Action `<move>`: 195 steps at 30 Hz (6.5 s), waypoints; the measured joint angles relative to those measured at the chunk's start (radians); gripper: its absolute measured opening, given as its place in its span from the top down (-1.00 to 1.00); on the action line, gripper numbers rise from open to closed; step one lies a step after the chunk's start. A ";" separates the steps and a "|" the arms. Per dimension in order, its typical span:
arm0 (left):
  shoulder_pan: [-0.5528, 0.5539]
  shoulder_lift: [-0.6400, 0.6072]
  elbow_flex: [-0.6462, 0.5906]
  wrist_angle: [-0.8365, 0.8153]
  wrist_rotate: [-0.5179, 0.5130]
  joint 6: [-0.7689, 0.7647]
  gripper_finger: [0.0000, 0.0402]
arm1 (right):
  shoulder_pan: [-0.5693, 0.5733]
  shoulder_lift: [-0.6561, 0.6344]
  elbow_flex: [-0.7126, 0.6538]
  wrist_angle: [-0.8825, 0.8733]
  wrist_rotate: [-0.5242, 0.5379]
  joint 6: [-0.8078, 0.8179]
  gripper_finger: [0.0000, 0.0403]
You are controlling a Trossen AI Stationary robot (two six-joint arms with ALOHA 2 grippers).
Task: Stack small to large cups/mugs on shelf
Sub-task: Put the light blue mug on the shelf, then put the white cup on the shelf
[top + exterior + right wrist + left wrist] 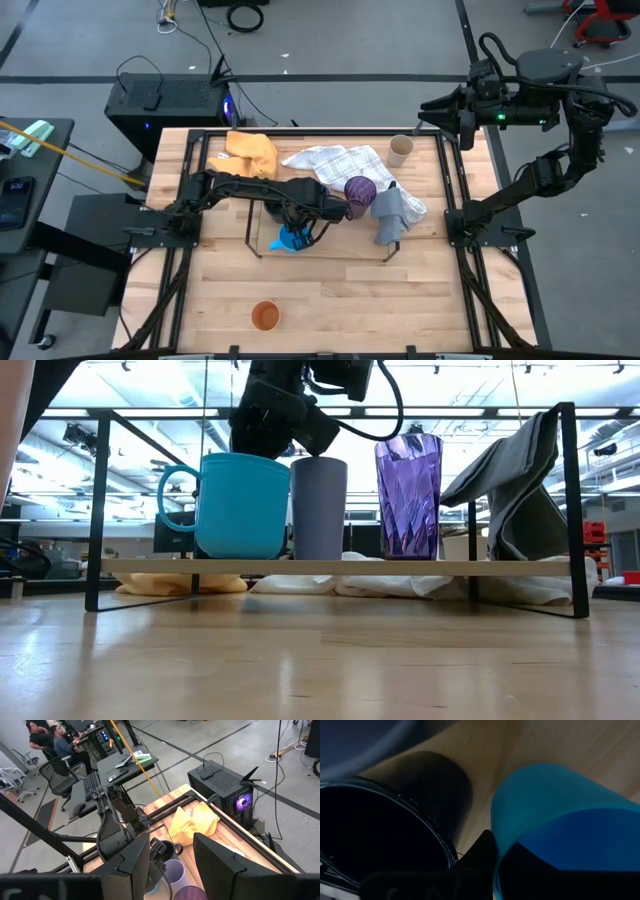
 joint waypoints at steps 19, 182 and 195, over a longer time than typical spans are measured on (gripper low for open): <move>-0.010 0.003 0.000 0.002 -0.018 0.007 0.88 | 0.000 0.000 0.000 0.000 0.000 0.000 0.22; -0.305 -0.632 0.058 0.622 -0.374 0.162 0.55 | -0.809 -0.065 -0.920 0.324 -0.427 -0.226 0.22; -0.285 -0.632 0.058 0.622 -0.420 0.161 0.53 | -0.929 0.237 -0.693 -0.055 -0.293 -0.441 0.22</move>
